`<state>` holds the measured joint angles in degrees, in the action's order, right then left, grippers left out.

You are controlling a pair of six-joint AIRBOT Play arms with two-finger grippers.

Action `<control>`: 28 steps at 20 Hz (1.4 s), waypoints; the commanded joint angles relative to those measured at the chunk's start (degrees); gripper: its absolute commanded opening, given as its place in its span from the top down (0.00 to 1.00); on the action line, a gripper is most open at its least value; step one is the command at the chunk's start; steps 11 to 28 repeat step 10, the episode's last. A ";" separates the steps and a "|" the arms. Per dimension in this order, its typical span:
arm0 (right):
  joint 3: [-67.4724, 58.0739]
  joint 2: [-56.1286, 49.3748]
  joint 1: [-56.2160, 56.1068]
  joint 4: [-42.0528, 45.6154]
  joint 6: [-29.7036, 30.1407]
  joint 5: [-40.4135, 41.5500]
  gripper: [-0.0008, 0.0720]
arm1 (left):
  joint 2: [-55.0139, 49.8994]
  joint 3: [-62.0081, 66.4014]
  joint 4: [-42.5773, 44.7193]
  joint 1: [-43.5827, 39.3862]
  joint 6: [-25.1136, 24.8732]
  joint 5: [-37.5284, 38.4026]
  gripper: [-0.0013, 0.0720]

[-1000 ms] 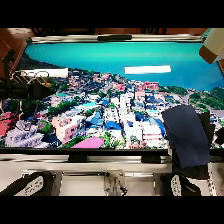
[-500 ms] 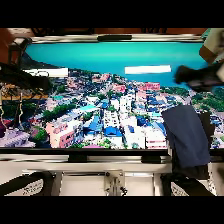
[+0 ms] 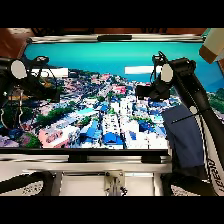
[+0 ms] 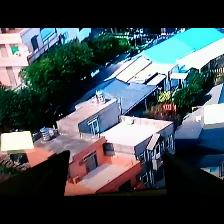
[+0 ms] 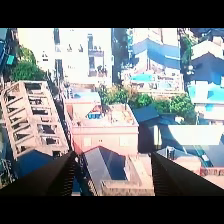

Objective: Fold the shirts.

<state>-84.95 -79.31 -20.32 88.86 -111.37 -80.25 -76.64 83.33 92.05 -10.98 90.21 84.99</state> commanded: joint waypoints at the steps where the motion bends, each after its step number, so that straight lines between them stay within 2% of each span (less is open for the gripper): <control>1: -0.04 -0.63 -0.46 0.17 0.50 -0.79 0.17 | -0.17 -4.22 -2.73 -1.22 0.44 -4.00 0.02; 8: -0.04 -0.63 -0.46 0.15 0.48 -0.79 0.17 | 2.51 -14.47 -2.73 -1.09 -1.20 -9.25 0.02; 28: -0.04 -0.63 -0.46 0.15 0.50 -0.79 0.17 | 2.82 -14.60 -2.73 -1.09 -1.22 -10.08 0.02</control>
